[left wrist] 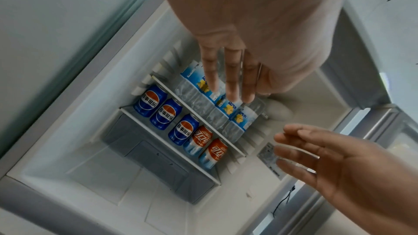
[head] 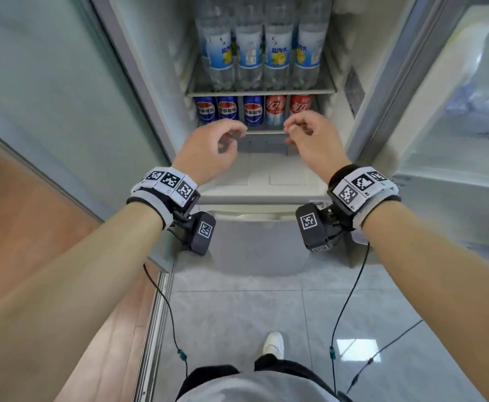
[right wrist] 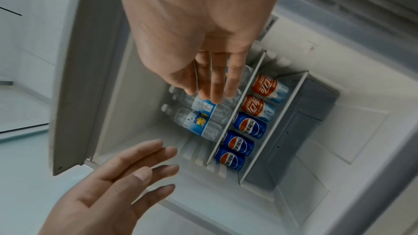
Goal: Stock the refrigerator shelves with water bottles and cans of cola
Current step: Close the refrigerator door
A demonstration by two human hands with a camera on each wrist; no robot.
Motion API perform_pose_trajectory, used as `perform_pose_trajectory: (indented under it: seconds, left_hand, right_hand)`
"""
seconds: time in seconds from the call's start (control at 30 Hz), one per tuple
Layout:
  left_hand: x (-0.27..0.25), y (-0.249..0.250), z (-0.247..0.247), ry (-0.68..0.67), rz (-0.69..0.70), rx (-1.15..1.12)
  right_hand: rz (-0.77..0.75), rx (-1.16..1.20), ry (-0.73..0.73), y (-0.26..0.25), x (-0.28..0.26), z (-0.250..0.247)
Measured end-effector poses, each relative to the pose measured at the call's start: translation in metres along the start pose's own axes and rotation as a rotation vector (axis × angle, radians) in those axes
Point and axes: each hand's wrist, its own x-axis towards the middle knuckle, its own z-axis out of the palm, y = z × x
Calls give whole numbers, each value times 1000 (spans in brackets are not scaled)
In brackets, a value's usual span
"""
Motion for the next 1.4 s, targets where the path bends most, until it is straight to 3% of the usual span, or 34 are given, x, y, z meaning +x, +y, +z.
perform_pose_trajectory:
  seconds: [0.47,0.87,1.13,1.4]
  left_hand:
    - [-52,63,9,-98,173,-120]
    - [-27,204,77,-255,390,-171]
    - [7,315,167,-277,513,-123]
    - [60,404,262,-48,602,40]
  right_hand:
    - [85,-101,145,-48,-130,-71]
    - [144,-194,420,-32,-219,-215]
    - [183,-130,604,24,-238,-346]
    - [230,-67,788,99,-181,-485]
